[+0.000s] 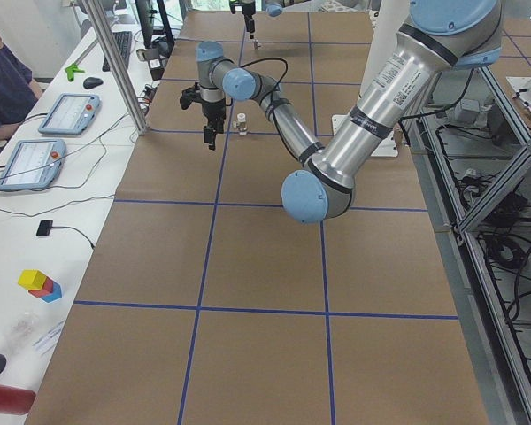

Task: Assemble PPR valve and pipe with both arms
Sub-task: 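Open the left gripper, release the upright valve, and withdraw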

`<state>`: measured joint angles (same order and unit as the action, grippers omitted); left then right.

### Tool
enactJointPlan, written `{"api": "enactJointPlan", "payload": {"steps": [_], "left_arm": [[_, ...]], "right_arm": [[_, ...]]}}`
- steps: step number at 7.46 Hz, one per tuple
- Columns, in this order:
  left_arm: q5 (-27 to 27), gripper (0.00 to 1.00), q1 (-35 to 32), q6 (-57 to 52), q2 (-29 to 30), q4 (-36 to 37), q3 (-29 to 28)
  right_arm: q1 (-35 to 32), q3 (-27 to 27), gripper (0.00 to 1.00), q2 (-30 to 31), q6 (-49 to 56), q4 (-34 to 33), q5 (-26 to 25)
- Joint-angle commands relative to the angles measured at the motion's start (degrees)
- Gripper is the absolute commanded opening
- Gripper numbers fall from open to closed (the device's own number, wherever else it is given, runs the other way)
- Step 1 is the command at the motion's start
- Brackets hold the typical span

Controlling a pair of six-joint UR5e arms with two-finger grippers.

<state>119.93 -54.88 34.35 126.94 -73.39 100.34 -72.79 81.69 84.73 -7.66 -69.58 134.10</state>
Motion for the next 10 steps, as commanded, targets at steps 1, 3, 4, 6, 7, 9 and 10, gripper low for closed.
{"api": "enactJointPlan", "payload": {"steps": [1,3,4,6,7,9,10], "left_arm": [[0.0,1.00,0.1,-0.1,0.0,-0.1,-0.1],[0.0,1.00,0.1,0.0,0.0,0.0,-0.1],[0.0,1.00,0.1,0.0,0.0,-0.1,-0.1],[0.0,1.00,0.1,0.0,0.0,-0.1,-0.1],[0.0,1.00,0.1,0.0,0.0,-0.1,-0.1],[0.0,1.00,0.1,-0.1,0.0,-0.1,-0.1],[0.0,1.00,0.1,0.0,0.0,-0.1,-0.1]], "right_arm": [[1.9,-2.4,1.00,-0.6,-0.5,2.4,-0.5],[2.8,-2.8,0.99,-0.4,-0.4,2.3,-0.8],[2.7,-2.8,0.99,0.0,-0.4,2.2,-0.7],[2.8,-2.8,0.99,0.7,-0.4,2.0,-0.9],[2.8,-2.7,0.98,1.3,-0.3,2.0,-1.8],[3.2,-2.8,0.86,1.3,-0.3,2.0,-2.1],[3.3,-2.8,0.80,1.3,-0.4,1.8,-2.0]]}}
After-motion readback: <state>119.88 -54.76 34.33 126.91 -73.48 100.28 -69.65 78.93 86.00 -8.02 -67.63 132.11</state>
